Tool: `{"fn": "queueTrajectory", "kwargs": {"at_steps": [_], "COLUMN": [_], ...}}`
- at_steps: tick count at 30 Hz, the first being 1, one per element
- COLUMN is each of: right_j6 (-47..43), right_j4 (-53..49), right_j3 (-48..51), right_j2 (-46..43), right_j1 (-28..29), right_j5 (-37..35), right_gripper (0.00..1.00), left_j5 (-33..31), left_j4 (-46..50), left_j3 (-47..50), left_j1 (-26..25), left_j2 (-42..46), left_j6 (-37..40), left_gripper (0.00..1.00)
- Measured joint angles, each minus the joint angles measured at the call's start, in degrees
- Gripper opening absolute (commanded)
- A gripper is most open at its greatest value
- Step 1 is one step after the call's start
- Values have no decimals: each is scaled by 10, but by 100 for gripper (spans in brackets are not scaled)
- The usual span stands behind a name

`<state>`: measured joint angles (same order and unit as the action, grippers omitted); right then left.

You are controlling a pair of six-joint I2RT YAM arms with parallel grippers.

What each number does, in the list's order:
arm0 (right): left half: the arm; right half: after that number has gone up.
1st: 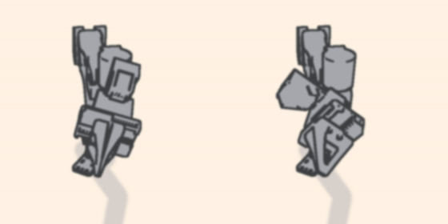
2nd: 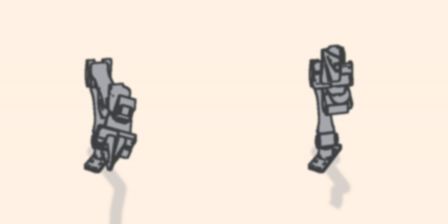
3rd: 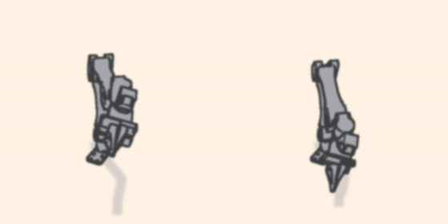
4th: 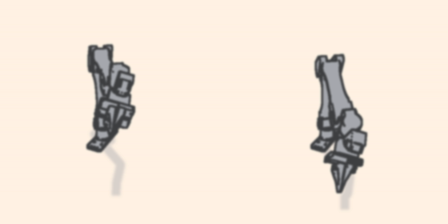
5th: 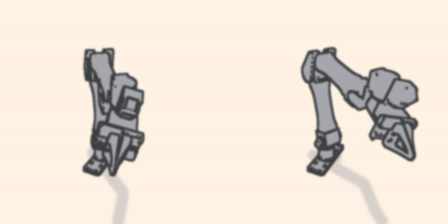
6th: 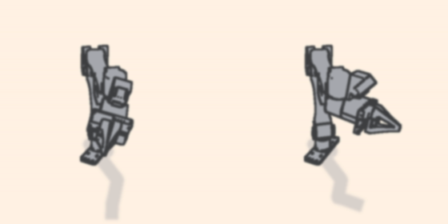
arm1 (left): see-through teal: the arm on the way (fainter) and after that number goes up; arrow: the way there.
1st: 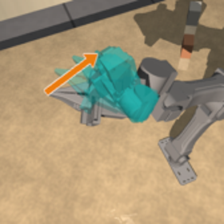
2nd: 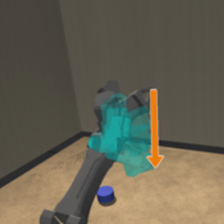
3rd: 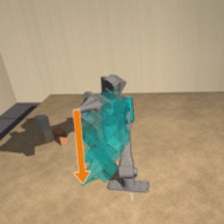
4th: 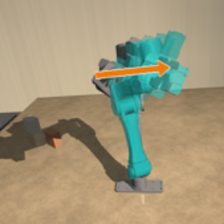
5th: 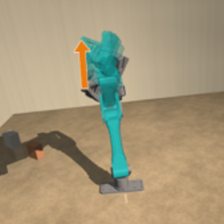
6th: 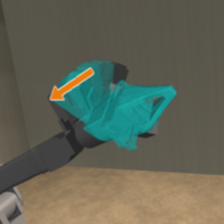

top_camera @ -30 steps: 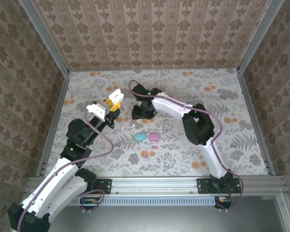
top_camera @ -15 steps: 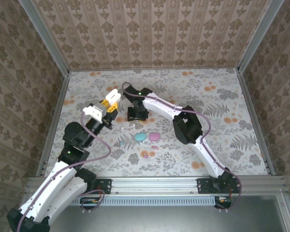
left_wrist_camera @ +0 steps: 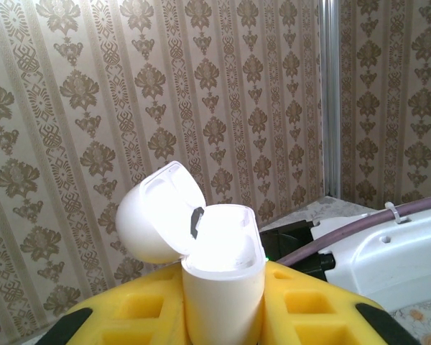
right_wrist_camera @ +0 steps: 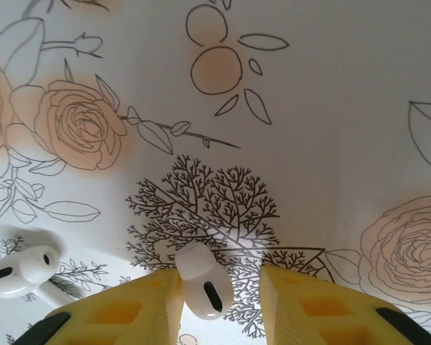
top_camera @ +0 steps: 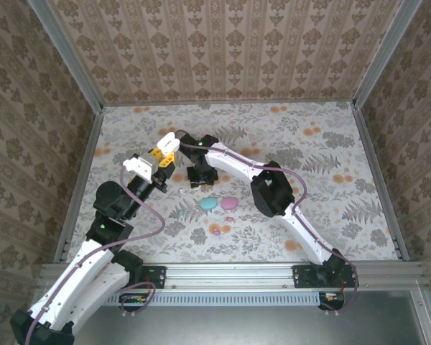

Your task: Insert the wireless bluetooth earbuds into the charging case

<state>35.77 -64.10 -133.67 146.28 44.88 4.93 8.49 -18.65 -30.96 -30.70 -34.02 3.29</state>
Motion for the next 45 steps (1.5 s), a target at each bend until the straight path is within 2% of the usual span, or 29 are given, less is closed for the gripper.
{"fn": "queueTrajectory", "kwargs": {"at_steps": [12,25,33,35,37,41,45], "right_j6": [-65,-184,-234,-234,-219,-133,-25], "right_j4": [-20,38,63,63,65,100,141], "right_j3": [11,330,405,406,406,428,464], "right_j2": [-9,-190,-238,-244,-256,-297,-319], "right_j1": [-10,-131,-178,-180,-180,-182,-183], "right_j5": [-34,-52,-52,-51,-49,-29,-15], "right_gripper": [31,31,35,37,46,49,45], "left_j5": [1,23,40,41,43,45,46], "left_j4": [0,-19,-33,-37,-41,-47,-47], "left_j3": [0,-1,-6,-9,-12,-14,-14], "left_j1": [0,0,-1,-3,-6,-12,-13], "left_j2": [-8,-66,-103,-107,-111,-118,-127], "left_j6": [0,-7,-19,-20,-21,-22,-22], "left_gripper": [26,26,26,26,26,26,26]}}
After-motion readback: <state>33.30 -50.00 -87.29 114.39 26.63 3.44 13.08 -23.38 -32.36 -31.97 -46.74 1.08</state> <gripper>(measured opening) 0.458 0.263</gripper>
